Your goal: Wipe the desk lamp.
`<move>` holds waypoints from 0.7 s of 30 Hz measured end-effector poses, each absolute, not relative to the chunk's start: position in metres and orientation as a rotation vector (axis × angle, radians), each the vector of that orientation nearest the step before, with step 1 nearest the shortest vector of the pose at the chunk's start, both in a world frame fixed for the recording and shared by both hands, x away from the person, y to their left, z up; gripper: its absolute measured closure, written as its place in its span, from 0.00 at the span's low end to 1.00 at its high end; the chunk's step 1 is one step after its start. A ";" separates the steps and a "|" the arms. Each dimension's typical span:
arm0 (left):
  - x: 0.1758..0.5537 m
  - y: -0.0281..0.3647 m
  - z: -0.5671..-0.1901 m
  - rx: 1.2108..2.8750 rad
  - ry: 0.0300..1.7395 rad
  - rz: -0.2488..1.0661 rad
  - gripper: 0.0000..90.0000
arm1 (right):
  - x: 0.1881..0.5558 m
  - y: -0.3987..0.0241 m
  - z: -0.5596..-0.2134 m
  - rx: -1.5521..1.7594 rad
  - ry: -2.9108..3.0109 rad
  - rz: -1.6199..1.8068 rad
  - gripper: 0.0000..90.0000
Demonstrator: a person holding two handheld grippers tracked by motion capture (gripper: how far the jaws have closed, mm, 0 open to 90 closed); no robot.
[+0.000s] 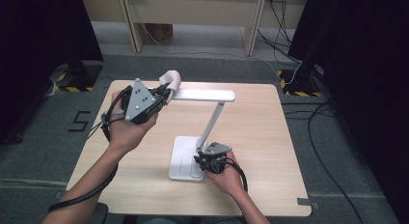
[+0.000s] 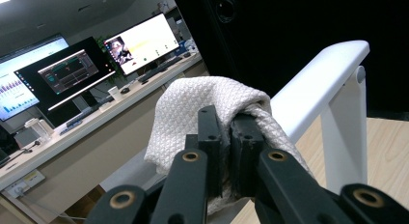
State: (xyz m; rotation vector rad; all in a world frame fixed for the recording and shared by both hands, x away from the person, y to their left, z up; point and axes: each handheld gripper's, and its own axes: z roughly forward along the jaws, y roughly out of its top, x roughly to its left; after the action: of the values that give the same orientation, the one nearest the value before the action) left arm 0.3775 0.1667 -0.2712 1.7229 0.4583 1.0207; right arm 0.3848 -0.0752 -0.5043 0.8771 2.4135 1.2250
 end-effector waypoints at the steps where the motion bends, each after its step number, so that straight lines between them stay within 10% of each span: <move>1: 0.378 0.166 -0.271 1.722 0.457 1.018 0.94 | 0.385 -0.075 -0.504 0.877 2.414 1.226 0.80; 21: 0.371 0.151 -0.272 1.730 0.411 0.994 0.94 | 0.384 -0.075 -0.504 0.881 2.413 1.227 0.80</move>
State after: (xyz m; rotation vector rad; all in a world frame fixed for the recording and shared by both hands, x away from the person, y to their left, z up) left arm 0.3712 0.1508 -0.2723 1.7299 0.4110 0.9940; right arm 0.3845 -0.0751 -0.5045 0.8809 2.4132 1.2269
